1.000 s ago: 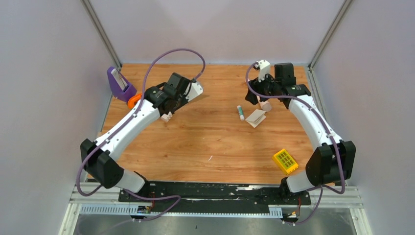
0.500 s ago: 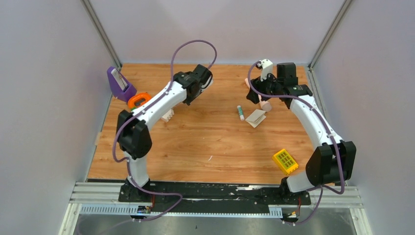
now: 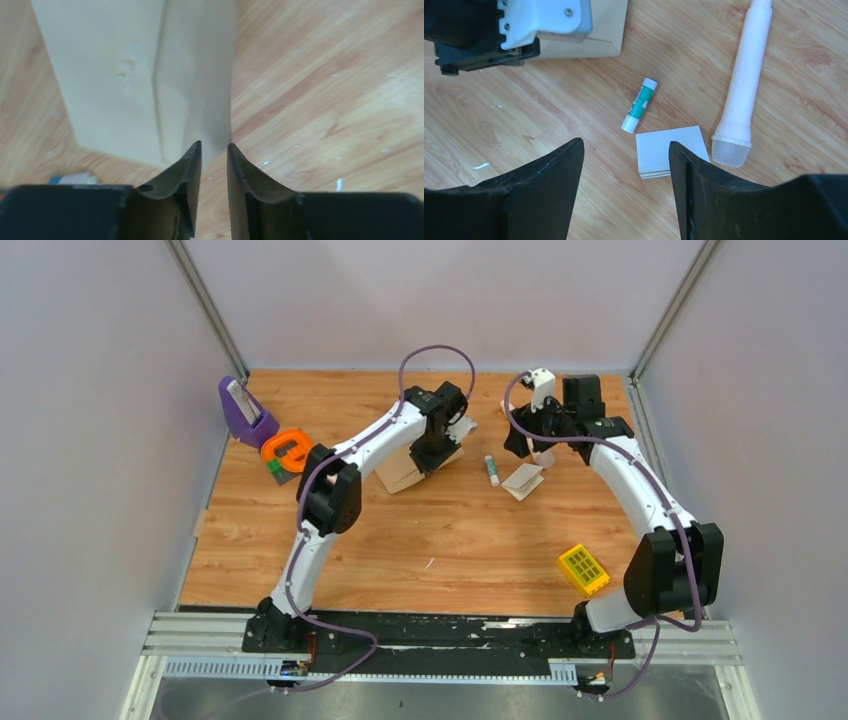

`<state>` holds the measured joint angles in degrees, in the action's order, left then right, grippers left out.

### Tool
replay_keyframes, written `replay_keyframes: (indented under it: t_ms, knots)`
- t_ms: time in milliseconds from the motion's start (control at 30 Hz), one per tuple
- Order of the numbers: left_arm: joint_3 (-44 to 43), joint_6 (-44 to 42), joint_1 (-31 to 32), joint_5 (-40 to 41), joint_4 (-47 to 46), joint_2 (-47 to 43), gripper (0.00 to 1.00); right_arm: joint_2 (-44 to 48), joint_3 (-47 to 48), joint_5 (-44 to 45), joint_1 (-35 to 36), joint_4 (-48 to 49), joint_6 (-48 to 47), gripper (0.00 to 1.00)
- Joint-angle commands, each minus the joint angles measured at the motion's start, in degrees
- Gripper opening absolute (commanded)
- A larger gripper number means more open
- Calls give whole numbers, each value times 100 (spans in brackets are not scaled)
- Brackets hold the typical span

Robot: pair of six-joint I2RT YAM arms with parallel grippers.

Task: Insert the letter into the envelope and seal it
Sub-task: Place the envelope at the center of the board.

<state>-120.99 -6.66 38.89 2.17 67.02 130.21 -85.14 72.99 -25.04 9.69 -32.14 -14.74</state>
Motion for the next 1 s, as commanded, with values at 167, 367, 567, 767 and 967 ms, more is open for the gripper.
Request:
replay_keyframes:
  t_ms: [167, 367, 567, 767, 967]
  knots:
    - [-364, 43, 0, -1905, 63, -95, 89, 103, -45, -31, -44, 276, -39, 64]
    - [-62, 22, -482, -1772, -658, -961, 100, 72, -28, -195, -53, 263, 59, 64]
    - [661, -17, -1211, -863, -1726, -1372, 100, -314, 1, -1471, -41, 262, 772, 64]
    - [1557, -105, -1788, -924, -2025, -1698, 100, -1028, 171, -2296, 27, 310, 1983, 64]
    - [2559, -480, -2424, -1399, -2091, -2788, 100, -1224, -234, -2436, 308, 996, 2841, 67]
